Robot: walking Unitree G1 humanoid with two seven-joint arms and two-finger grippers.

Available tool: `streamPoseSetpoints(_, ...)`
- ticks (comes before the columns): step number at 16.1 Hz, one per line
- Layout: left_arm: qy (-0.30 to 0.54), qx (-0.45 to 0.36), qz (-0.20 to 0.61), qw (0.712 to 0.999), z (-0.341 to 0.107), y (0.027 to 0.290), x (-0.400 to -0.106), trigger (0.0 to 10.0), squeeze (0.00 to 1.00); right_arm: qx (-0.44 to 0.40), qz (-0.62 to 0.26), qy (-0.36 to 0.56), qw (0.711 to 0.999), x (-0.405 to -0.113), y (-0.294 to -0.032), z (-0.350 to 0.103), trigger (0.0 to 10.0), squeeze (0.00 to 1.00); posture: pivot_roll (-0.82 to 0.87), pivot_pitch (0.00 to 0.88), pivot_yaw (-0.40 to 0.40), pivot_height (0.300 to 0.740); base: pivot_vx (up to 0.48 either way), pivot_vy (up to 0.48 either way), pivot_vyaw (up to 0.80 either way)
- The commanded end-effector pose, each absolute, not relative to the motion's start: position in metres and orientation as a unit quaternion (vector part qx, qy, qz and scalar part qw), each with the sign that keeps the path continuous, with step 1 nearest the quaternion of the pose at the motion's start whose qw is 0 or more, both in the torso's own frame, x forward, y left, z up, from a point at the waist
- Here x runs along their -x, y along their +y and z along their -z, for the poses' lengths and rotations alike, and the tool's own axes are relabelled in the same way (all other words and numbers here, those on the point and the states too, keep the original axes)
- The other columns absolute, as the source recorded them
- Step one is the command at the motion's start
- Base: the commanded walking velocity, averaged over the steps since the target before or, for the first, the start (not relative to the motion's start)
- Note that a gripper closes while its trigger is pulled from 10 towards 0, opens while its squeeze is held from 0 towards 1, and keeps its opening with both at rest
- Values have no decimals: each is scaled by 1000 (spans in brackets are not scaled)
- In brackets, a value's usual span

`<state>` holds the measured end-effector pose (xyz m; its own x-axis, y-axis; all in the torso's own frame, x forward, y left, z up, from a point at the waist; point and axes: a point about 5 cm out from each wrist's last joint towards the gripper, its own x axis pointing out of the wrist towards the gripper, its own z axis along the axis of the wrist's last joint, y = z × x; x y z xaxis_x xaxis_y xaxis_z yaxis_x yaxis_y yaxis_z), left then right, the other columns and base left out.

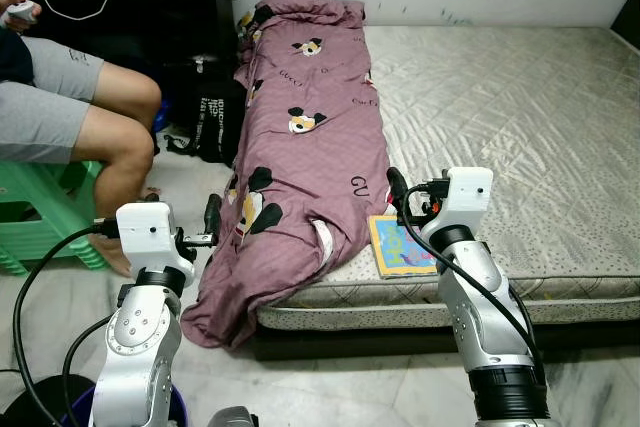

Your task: Clean up the room

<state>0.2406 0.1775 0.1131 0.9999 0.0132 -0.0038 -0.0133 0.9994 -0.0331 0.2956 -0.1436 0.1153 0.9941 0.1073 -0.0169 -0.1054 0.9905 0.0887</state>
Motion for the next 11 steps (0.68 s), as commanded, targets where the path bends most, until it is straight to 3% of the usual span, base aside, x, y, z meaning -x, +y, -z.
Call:
streamPoseSetpoints(1,-5,17,-6,1000,-116,178,-240,10000,0,-45,-60,1,997,-296,-142,-121,10000,0,-43,0,-37,740,304,0,0)
streamPoseSetpoints(11,-3,23,-1,1000,-116,177,-240,10000,0,-40,-80,-7,996,-296,-138,-123,10000,0,-40,0,-41,740,329,0,0)
